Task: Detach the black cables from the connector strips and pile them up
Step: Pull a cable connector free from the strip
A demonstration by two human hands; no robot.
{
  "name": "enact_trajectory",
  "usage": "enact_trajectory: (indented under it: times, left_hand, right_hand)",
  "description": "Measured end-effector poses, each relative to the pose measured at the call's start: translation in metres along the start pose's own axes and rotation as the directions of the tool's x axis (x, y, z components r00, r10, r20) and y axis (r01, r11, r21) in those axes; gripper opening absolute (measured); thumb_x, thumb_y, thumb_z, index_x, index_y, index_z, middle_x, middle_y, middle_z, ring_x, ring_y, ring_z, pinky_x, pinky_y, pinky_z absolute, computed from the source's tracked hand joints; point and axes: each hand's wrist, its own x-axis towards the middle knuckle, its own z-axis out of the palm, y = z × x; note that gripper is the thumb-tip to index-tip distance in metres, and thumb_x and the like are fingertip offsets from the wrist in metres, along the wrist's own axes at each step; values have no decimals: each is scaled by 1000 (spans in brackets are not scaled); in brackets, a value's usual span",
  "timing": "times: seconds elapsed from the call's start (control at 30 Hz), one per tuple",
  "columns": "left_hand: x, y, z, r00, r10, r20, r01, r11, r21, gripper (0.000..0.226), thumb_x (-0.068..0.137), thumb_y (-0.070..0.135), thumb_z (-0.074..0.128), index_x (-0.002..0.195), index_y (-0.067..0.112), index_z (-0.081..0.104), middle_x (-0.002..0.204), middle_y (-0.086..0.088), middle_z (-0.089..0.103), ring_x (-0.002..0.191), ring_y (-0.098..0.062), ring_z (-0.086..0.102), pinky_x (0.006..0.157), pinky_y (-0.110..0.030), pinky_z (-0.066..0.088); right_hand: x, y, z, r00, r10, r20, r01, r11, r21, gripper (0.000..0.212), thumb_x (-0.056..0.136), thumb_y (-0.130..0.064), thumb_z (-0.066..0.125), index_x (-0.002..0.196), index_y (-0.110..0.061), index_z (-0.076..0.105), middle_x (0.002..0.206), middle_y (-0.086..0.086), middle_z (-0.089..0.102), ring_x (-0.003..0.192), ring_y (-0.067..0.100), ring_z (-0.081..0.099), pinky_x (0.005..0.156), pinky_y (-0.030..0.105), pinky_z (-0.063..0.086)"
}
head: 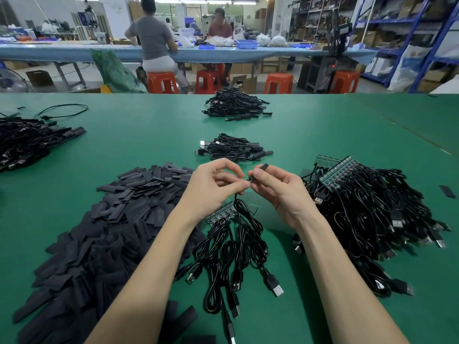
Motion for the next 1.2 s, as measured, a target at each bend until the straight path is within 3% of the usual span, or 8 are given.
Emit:
enact_trajectory:
  times: [0.37, 0.57, 0.87, 1.07, 1.2]
  left_hand:
    - [1, 1, -2, 999, 38, 13, -39, 995, 97, 14, 80, 10, 84, 84, 12, 71, 72, -3, 75, 70, -17, 75, 70, -21, 57]
    - [1, 2, 1, 999, -30, 25, 30, 1000, 6, 15, 81, 7, 83, 91, 8, 72, 79, -6, 77, 74, -20, 76, 72, -21, 57]
    - [1, 4, 13, 996, -50, -76, 45, 997, -70, 11, 82, 3, 81, 89, 0, 73, 76, -8, 77, 72, -17, 75, 69, -17, 54]
    - [1, 4, 14, 994, -67, -84, 58, 993, -103, 12, 82, -2, 78, 90, -7, 70, 73, -8, 76, 69, -14, 74, 68, -16, 54]
    - [1, 3, 14, 993, -80, -86, 71, 992, -102, 13, 82, -3, 78, 92, -7, 70, 71, -8, 76, 68, -14, 74, 68, -16, 54]
  right_hand:
    - [0, 5, 0, 999, 5, 44, -2, 998, -63, 18, 69, -21, 84, 84, -11, 80, 92, 13, 76, 83, 16, 72, 79, 21, 57]
    - [-1, 6, 3, 993, -92, -69, 90, 995, -30, 40, 75, -15, 80, 114, -12, 70, 91, 16, 76, 74, 20, 71, 75, 24, 59]
    - [1, 9, 7, 980, -136, -144, 134, 991, -26, 40, 72, -18, 83, 111, -15, 76, 88, 16, 76, 73, 21, 70, 73, 24, 59]
    - [2, 15, 8, 980, -152, -128, 150, 988, -26, 34, 70, -22, 85, 103, -19, 80, 88, 16, 76, 75, 22, 71, 76, 26, 59]
    - [3, 17, 8, 979, -160, -129, 157, 987, -39, 37, 72, -22, 84, 108, -18, 78, 89, 17, 77, 73, 22, 72, 76, 27, 60]
